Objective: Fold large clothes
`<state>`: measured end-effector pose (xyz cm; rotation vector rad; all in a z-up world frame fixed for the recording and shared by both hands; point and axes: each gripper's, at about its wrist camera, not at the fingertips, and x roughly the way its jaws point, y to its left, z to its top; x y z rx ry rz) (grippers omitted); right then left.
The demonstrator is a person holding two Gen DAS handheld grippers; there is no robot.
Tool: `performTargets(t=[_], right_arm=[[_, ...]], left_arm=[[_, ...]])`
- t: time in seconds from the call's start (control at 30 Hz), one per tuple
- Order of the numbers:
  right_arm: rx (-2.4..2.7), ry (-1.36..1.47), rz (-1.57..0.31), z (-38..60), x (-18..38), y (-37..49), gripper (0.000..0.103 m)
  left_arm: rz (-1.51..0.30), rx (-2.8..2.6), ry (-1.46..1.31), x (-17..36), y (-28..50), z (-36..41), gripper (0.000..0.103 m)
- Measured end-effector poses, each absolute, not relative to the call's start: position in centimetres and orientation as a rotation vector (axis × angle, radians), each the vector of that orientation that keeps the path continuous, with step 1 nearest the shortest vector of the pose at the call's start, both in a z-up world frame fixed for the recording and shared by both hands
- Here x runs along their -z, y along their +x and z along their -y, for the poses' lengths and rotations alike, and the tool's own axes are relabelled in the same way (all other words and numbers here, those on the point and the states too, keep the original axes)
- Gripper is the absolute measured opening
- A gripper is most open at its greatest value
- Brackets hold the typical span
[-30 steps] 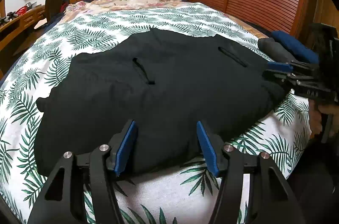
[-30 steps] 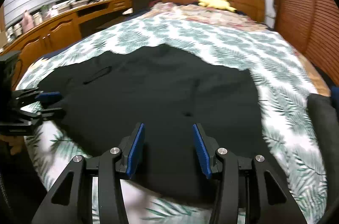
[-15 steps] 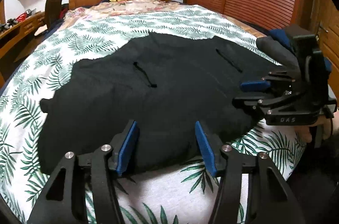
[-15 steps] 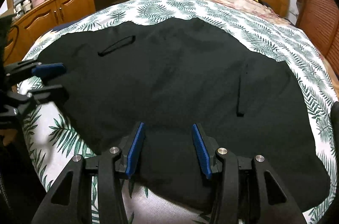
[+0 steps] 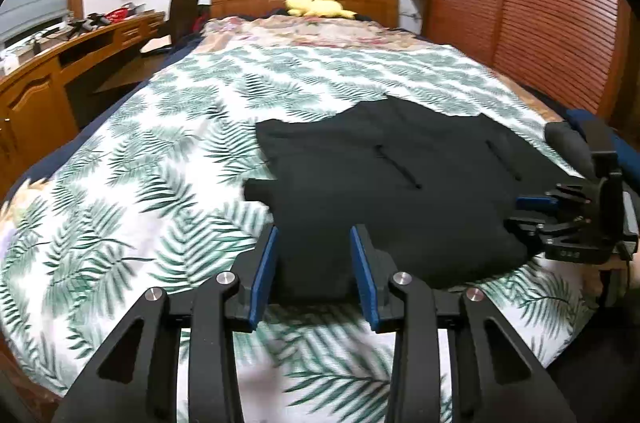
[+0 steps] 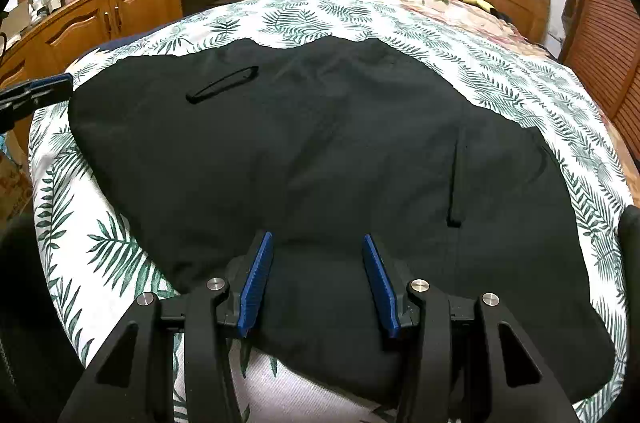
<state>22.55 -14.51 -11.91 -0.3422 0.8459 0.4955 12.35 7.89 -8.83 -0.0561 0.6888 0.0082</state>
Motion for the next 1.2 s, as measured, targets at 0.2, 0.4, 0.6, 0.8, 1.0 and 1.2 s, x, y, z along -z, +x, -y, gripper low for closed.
performTargets(t=[0.2,0.4,0.6,0.8,1.0,1.2], right_arm=[[-0.510,-0.352,-0.831,14.8,11.9,22.1,0.049],[-0.519,-0.356,-0.824,15.0,11.8,21.6,0.049],[-0.525,-0.365,-0.823,14.9,11.6,21.4,0.049],[-0.540,-0.346,-0.834,15.1,11.5,21.7,0.049],[-0.537,-0.357,-0.829,14.9,11.6,21.5,0.049],[-0.539,-0.362,-0.827,14.8,11.6,21.4,0.049]], left_arm=[[-0.709,-0.070,-0.090,9.1,12.9,-9.1,0.039],[-0.776,-0.096,-0.121,11.0,14.4,-9.1,0.039],[-0.853,-0.123,-0.114,13.4,14.8,-8.9,0.039],[-0.880,-0.122,-0.117,14.4,14.7,-8.8,0.039],[-0.896,-0.121,-0.143,14.6,14.7,-8.8,0.039],[-0.919,-0.087,-0.177,14.5,14.9,-9.0,0.029]])
